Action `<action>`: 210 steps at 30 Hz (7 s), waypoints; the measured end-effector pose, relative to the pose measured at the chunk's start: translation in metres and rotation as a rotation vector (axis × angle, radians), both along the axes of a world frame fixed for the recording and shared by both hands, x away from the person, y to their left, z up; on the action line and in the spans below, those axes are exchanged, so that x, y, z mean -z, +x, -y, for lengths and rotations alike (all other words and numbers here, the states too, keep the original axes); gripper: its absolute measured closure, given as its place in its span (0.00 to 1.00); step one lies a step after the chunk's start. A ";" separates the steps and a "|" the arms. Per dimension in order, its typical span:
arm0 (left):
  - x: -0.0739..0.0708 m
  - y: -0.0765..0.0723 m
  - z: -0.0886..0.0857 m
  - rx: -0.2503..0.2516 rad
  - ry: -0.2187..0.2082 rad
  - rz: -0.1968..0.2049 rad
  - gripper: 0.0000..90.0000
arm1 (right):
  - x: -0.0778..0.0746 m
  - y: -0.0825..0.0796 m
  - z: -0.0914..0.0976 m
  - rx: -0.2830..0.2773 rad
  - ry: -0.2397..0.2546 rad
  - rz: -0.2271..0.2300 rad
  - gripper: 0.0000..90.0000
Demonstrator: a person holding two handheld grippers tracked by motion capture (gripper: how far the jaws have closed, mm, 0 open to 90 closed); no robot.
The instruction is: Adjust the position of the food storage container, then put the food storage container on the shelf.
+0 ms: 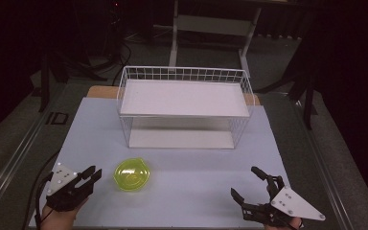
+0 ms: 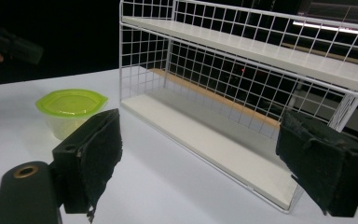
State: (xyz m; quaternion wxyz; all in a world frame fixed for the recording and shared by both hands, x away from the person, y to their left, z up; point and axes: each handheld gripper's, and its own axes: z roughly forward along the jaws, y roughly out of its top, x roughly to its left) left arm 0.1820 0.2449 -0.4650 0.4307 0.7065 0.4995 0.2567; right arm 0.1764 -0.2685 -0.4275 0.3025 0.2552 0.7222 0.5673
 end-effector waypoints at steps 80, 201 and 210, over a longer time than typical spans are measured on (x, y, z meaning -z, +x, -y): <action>0.065 0.103 0.150 0.317 -0.016 -0.338 1.00 | 0.003 -0.001 0.001 -0.042 0.006 -0.017 0.16; 0.026 0.122 0.173 0.414 -0.290 -0.346 0.23 | 0.045 0.122 -0.057 0.080 0.009 -0.694 0.37; 0.035 0.123 0.174 0.382 -0.285 -0.403 0.46 | 0.057 0.131 -0.058 0.106 0.069 -0.841 0.48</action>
